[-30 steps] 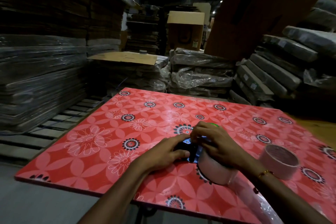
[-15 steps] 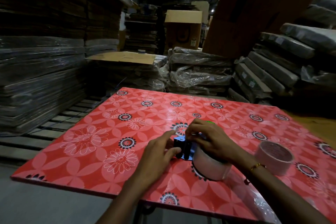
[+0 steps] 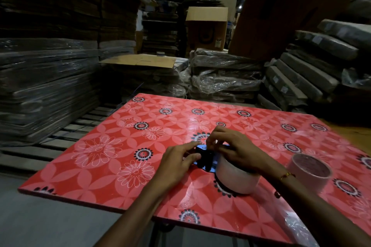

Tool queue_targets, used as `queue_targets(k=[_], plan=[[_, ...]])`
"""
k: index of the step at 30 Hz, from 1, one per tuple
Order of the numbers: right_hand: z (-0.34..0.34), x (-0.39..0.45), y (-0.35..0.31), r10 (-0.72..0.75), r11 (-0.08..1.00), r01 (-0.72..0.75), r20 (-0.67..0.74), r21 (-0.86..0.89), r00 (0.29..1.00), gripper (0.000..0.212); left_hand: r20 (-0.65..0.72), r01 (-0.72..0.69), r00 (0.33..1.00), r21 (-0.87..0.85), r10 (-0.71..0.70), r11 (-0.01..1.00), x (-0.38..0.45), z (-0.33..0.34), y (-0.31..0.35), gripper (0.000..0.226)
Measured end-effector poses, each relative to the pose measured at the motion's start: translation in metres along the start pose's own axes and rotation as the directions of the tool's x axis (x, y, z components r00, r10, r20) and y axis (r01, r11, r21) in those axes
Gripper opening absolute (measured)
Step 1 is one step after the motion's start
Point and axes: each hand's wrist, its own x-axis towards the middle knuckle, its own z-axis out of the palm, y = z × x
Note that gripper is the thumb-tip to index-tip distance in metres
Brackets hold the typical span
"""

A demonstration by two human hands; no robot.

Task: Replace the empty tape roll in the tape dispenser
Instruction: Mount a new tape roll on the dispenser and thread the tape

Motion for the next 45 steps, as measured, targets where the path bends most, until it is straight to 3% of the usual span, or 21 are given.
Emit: queue_targets(k=[5,9,12,20,26,30,34,38,41,43,45], plan=[[0.001,0.003,-0.001,0.045,0.997,-0.043,-0.030,0.070,0.999,0.007,-0.040,-0.030,0.999,0.084,0.033,0.996,-0.006,0.007,0.004,0.050],[0.001,0.000,-0.002,0.058,0.996,-0.055,-0.045,0.070,0.997,0.006,-0.265,-0.117,0.955,0.073,0.132,0.990,-0.017,0.022,0.013,0.011],[-0.001,0.002,-0.003,0.050,0.998,-0.048,-0.035,0.043,0.998,0.005,-0.330,-0.084,0.938,0.074,0.104,0.994,-0.017,0.028,0.018,0.009],[0.003,0.002,-0.010,-0.003,1.000,0.003,-0.059,-0.004,0.998,0.010,-0.371,-0.120,0.917,0.100,0.149,0.988,-0.016,0.032,0.023,0.004],[0.005,0.003,-0.008,-0.027,1.000,0.028,-0.079,0.010,0.996,0.008,-0.410,-0.059,0.911,-0.016,0.047,0.998,-0.014,0.033,0.021,0.009],[0.008,0.006,-0.005,-0.016,0.999,0.020,-0.080,0.043,0.997,0.004,-0.420,-0.053,0.904,0.078,0.081,0.996,-0.013,0.034,0.022,0.012],[0.003,0.009,-0.001,0.077,0.976,-0.074,-0.007,0.206,0.997,0.008,-0.409,-0.024,0.908,0.166,0.091,0.986,-0.013,0.036,0.027,0.012],[-0.010,0.009,-0.006,0.231,0.873,-0.229,0.050,0.430,0.972,0.009,-0.405,-0.004,0.910,0.204,0.088,0.979,-0.014,0.036,0.030,0.012],[-0.014,0.000,-0.015,0.159,0.947,-0.152,-0.001,0.284,0.987,0.016,-0.393,0.003,0.917,0.182,0.070,0.983,-0.014,0.036,0.031,0.015],[-0.011,-0.009,-0.021,0.081,0.992,-0.085,0.048,0.094,0.996,0.027,-0.390,0.000,0.918,0.165,0.065,0.986,-0.015,0.035,0.031,0.015],[-0.006,-0.017,-0.025,0.097,0.991,-0.084,0.133,-0.102,0.986,0.035,-0.391,0.010,0.919,0.159,0.054,0.987,-0.015,0.035,0.031,0.015]])
